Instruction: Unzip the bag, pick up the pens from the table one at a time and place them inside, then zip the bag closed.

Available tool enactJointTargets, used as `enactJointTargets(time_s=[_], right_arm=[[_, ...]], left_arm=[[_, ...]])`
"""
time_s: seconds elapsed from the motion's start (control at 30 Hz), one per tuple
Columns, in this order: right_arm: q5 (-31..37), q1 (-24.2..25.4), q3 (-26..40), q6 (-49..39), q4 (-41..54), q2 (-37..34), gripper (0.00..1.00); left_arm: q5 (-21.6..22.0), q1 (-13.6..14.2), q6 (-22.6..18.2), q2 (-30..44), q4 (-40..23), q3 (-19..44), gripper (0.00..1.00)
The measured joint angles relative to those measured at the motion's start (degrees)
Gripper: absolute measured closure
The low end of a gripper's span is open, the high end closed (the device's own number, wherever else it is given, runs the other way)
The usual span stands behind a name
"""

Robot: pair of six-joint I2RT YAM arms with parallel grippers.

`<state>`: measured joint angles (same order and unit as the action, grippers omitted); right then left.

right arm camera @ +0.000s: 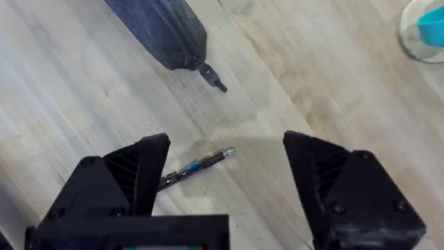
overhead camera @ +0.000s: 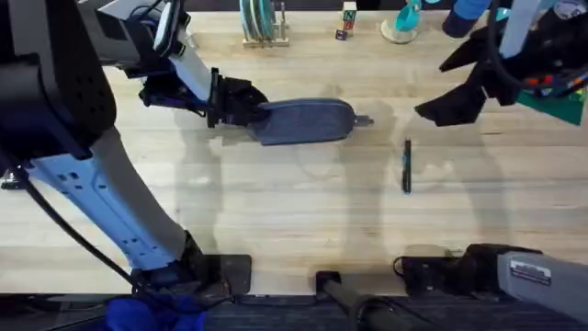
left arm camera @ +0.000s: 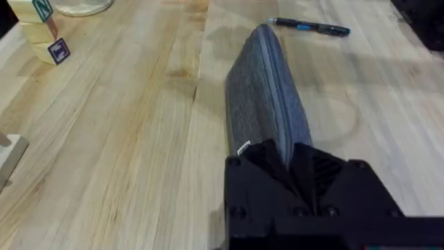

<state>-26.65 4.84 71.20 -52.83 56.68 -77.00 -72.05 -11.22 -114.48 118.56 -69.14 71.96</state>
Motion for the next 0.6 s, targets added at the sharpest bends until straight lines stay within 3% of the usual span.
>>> enactJointTargets(time_s=[0.6], right_arm=[[-3.04, 0.00, 0.00, -6.46, -3.94, -11.70, 0.005]], left_arm=[[0.00, 0.00, 0.02, 0.00, 0.20, 0.00, 0.957]])
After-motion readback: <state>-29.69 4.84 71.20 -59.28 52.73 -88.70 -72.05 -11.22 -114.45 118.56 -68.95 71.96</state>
